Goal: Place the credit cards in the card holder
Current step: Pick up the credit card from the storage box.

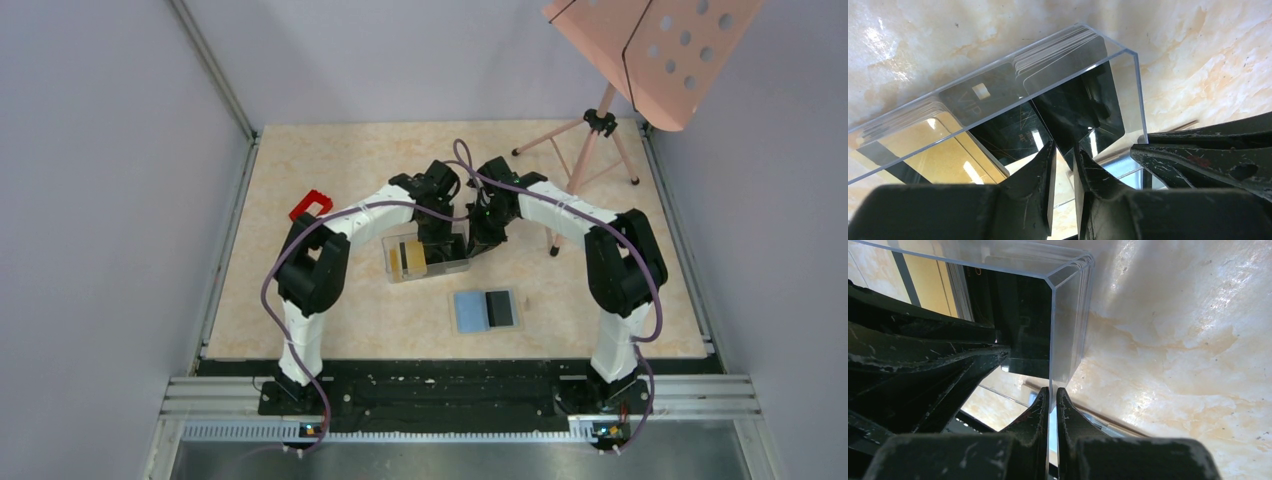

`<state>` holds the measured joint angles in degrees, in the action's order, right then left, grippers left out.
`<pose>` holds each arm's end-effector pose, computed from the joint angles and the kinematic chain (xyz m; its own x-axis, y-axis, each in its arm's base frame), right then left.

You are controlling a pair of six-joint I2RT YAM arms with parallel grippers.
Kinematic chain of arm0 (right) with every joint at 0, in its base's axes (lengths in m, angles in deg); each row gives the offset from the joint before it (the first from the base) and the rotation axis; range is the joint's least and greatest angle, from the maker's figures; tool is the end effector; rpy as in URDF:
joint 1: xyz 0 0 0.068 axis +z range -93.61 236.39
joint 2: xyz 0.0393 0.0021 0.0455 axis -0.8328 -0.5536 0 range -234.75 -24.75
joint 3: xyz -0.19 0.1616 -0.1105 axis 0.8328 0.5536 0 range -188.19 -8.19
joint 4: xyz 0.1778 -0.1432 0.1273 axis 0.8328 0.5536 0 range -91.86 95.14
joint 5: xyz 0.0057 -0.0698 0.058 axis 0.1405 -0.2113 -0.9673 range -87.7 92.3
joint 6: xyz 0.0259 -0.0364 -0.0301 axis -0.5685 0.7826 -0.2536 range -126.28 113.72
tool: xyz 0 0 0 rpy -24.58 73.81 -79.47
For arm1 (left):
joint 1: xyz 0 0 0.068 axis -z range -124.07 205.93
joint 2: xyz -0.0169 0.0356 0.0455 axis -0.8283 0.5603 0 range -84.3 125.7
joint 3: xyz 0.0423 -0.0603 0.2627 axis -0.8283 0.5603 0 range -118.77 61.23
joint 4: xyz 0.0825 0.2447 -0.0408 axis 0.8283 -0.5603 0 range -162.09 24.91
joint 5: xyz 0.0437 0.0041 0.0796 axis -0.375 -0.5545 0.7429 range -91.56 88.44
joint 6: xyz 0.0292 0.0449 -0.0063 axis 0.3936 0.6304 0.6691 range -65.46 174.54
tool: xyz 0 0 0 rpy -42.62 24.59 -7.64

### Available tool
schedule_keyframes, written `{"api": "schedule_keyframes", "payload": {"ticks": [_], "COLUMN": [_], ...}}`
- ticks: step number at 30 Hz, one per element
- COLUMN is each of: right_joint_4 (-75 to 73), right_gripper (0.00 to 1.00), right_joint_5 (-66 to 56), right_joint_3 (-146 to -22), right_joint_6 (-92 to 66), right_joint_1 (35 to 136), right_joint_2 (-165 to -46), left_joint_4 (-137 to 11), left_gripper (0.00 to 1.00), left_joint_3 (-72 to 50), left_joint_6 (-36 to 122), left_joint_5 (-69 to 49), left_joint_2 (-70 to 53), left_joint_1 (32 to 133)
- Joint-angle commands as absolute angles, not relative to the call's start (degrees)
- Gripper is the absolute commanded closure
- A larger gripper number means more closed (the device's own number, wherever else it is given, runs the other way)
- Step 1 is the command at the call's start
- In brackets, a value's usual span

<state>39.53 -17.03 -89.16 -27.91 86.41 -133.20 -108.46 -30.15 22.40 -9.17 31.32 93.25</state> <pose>0.3296 0.2041 0.2038 -0.9629 -0.1547 -0.2213 -0.2373 0.8759 0.4200 0.3341 -0.2607 0.2046 -0.9636 0.0717 -0.2574 0.1517 0.9398 -0.3063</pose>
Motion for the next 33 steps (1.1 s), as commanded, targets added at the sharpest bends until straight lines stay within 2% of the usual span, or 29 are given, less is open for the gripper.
{"api": "schedule_keyframes", "payload": {"ticks": [1,33], "right_joint_4": [37.25,37.86], "right_gripper": [1.0,1.0], "right_joint_5": [-20.82,-20.89], "right_joint_3": [-89.47,-89.95], "right_joint_6": [-28.58,-28.0], "right_joint_1": [86.87,86.85], "right_joint_2": [-132.5,-132.32], "left_joint_4": [-106.41,-94.34], "left_gripper": [0.75,0.73], "left_joint_3": [-33.47,-28.78], "left_joint_6": [22.97,18.33], "left_joint_5": [-11.03,-17.83], "left_joint_2": [32.34,27.84], "left_joint_1": [94.62,94.71]}}
